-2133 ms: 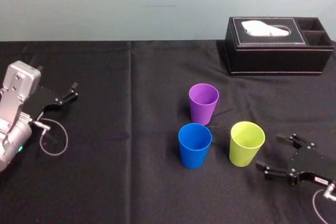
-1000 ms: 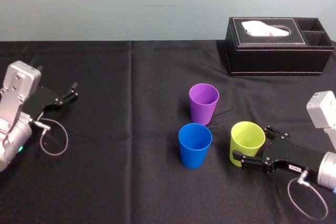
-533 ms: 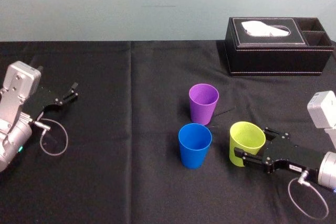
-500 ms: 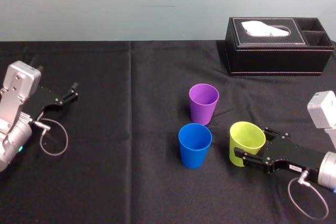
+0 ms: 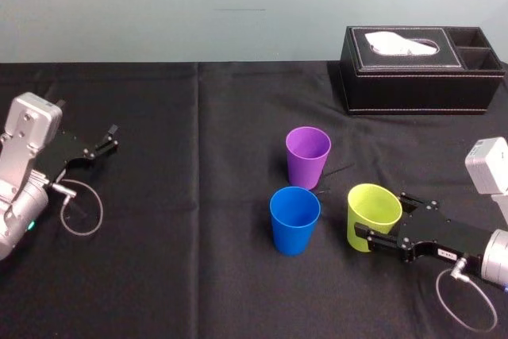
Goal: Stack the three plastic cups sequentially using one hand.
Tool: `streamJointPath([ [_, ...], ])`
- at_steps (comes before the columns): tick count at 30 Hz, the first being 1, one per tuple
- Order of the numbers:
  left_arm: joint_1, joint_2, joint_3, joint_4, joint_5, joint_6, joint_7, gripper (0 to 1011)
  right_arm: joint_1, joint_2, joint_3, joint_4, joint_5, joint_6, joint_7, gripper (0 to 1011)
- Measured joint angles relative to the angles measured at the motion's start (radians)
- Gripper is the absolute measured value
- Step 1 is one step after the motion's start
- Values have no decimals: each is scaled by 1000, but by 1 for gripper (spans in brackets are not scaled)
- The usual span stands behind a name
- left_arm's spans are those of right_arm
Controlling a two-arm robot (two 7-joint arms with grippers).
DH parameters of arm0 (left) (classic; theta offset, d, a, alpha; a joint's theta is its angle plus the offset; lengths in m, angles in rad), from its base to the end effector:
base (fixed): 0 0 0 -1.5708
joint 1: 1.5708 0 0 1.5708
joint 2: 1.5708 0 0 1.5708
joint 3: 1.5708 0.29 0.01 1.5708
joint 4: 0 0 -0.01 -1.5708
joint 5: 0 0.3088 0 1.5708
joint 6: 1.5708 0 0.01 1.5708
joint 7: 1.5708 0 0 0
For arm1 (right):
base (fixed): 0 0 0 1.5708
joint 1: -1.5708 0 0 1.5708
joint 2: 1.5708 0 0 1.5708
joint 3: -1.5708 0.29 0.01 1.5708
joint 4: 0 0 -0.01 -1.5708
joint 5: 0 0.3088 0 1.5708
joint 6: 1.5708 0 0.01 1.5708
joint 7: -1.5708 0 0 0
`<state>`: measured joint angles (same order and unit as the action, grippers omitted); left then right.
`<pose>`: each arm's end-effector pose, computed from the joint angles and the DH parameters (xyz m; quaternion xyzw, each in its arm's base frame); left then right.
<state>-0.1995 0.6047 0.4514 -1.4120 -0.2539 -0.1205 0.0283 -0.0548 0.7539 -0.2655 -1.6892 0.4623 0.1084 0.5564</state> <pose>0.3581 0.0827 -0.3023 0.1415 -0.1325 0.5799 0.7913 0.3020 -0.1171 -0.2680 -0.1742 0.0258 -0.3526 0.9191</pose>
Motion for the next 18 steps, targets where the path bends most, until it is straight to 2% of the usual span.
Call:
streamJointPath([
  [4,0,0,0,0,0,0,0,1011,-15,9,10,-22,5,2,-11,729],
  [7,0,0,0,0,0,0,0,1011,-54,28,40,-74,27,12,-32,728],
  [8,0,0,0,0,0,0,0,1011,-76,40,62,-105,39,17,-45,729],
  [9,0,0,0,0,0,0,0,1011,-76,40,62,-105,39,17,-45,729],
  [13,0,0,0,0,0,0,0,1011,-124,70,125,-187,86,66,-83,729],
  [15,0,0,0,0,0,0,0,1011,-126,83,147,-217,114,108,-94,729],
  [18,0,0,0,0,0,0,0,1011,-113,92,156,-233,147,148,-96,729],
])
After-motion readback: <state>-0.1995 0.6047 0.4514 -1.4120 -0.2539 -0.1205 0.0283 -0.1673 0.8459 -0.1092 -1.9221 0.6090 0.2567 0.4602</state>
